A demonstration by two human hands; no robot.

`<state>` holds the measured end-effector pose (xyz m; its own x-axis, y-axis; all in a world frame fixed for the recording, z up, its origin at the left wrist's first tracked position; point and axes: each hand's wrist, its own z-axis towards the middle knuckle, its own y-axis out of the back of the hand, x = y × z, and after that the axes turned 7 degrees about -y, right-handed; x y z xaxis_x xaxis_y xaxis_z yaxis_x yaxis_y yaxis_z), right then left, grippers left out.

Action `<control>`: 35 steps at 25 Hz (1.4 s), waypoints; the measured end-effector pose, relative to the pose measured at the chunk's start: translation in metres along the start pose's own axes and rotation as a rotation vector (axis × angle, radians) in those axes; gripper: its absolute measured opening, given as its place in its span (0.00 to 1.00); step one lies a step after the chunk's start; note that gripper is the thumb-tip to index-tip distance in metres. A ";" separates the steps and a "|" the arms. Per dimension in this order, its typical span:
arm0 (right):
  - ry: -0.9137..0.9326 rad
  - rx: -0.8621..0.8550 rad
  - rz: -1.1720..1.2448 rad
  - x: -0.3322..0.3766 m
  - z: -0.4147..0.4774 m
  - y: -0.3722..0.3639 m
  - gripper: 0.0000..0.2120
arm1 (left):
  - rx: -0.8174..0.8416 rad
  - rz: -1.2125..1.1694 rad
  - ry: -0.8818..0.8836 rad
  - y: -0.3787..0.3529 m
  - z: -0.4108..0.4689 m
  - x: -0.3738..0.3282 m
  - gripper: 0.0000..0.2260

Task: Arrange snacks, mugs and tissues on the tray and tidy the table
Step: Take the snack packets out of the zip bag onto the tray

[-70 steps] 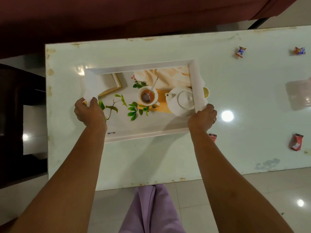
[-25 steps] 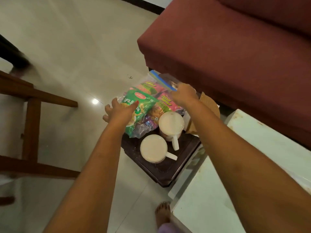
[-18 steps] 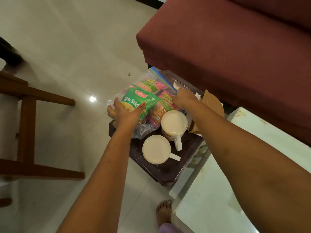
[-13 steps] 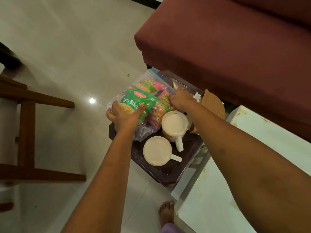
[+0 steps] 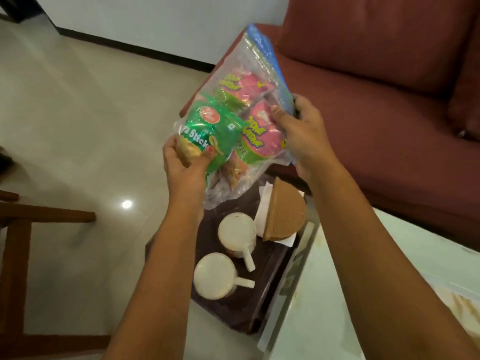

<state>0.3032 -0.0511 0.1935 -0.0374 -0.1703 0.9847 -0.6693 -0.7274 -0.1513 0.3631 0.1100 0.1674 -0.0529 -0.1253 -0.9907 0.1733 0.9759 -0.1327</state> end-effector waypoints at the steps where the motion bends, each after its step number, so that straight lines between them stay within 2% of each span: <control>1: 0.017 -0.009 0.059 0.015 -0.014 0.023 0.08 | 0.051 -0.018 0.023 -0.021 -0.016 -0.006 0.25; 5: 0.067 -0.024 0.169 0.048 -0.080 0.117 0.10 | 0.299 -0.139 0.144 -0.094 -0.103 -0.010 0.21; 8: 0.039 -0.078 0.028 0.042 -0.124 0.172 0.10 | 0.540 -0.131 0.288 -0.136 -0.172 -0.001 0.17; 10: -0.016 -0.121 -0.050 0.021 -0.148 0.202 0.11 | 0.617 -0.071 0.308 -0.154 -0.207 0.008 0.15; 13: -0.158 -0.180 -0.110 -0.022 -0.182 0.223 0.12 | 0.605 0.063 0.314 -0.166 -0.235 0.026 0.17; 15: -0.257 -0.155 -0.141 -0.049 -0.198 0.226 0.16 | 0.554 0.222 0.322 -0.168 -0.244 0.041 0.24; 16: -0.298 -0.123 -0.162 -0.061 -0.203 0.225 0.19 | 0.515 0.310 0.317 -0.167 -0.245 0.051 0.24; 18: -0.401 -0.013 -0.185 -0.080 -0.214 0.224 0.25 | 0.447 0.498 0.289 -0.158 -0.252 0.073 0.20; 20: -0.510 0.108 -0.118 -0.096 -0.225 0.221 0.26 | 0.428 0.633 0.307 -0.147 -0.262 0.094 0.16; 23: -0.633 0.188 -0.017 -0.109 -0.238 0.225 0.24 | 0.393 0.581 0.461 -0.128 -0.274 0.114 0.11; 25: -0.623 0.140 -0.005 -0.114 -0.239 0.230 0.21 | 0.390 0.470 0.509 -0.119 -0.278 0.115 0.11; 27: -0.574 0.007 -0.080 -0.114 -0.239 0.230 0.20 | 0.406 0.402 0.528 -0.116 -0.282 0.110 0.11; 29: -0.524 -0.113 -0.192 -0.114 -0.240 0.228 0.23 | 0.395 0.344 0.624 -0.120 -0.283 0.103 0.10; 31: -0.506 -0.168 -0.257 -0.115 -0.241 0.225 0.27 | 0.460 0.340 0.709 -0.122 -0.279 0.095 0.11; 33: -0.514 -0.175 -0.239 -0.115 -0.240 0.225 0.28 | 0.558 0.421 0.667 -0.122 -0.273 0.092 0.13; 35: -0.510 -0.173 -0.225 -0.114 -0.243 0.224 0.28 | 0.626 0.538 0.517 -0.123 -0.269 0.087 0.12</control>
<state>-0.0222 -0.0331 0.0686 0.4529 -0.3540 0.8183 -0.7327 -0.6708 0.1153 0.0728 0.0275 0.1052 -0.2129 0.5493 -0.8080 0.7843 0.5893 0.1940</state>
